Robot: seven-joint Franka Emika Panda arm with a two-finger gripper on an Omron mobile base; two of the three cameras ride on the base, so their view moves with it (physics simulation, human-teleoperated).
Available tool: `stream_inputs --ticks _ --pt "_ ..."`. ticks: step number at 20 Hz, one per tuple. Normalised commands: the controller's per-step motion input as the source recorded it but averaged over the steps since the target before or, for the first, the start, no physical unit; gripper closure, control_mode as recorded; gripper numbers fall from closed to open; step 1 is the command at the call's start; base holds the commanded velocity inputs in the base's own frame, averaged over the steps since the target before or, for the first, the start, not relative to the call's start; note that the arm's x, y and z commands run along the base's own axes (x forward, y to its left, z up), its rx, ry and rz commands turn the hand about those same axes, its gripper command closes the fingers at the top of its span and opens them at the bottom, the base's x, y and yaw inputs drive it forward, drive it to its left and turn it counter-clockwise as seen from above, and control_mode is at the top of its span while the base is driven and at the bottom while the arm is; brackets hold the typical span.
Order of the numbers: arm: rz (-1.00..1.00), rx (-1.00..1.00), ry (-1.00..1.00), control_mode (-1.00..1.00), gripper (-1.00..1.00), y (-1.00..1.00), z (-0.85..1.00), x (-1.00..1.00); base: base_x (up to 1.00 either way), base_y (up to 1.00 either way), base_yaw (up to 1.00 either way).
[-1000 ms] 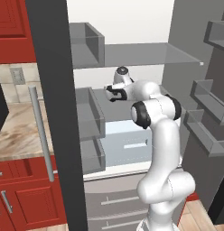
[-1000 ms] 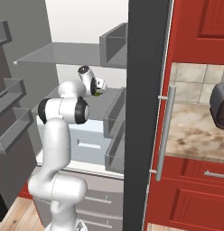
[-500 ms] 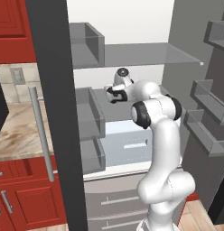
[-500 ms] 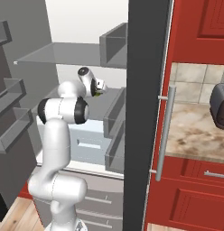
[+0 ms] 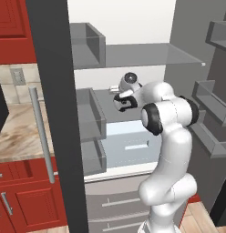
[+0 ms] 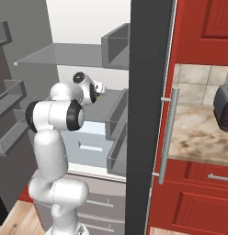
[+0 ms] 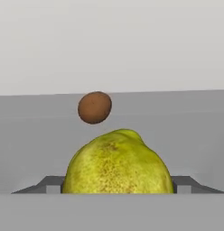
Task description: Pick the pear and apple from the fridge and place them on the plate next to the blender to make a fruit smoothie.
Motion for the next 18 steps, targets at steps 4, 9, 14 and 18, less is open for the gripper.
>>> stream_inputs --ticks 4,9,14,18 --pt "0.00 0.00 -0.22 -1.00 1.00 0.00 0.69 -1.00 0.00 0.00 0.00" --pt "0.00 0.00 -0.09 -1.00 1.00 0.00 0.96 -1.00 0.00 0.00 0.00" --pt "0.00 0.00 0.00 -1.00 1.00 0.00 1.00 -1.00 0.00 0.00 0.00" --pt "0.00 0.00 0.07 -1.00 1.00 -0.07 1.00 -1.00 0.00 0.00 0.00"
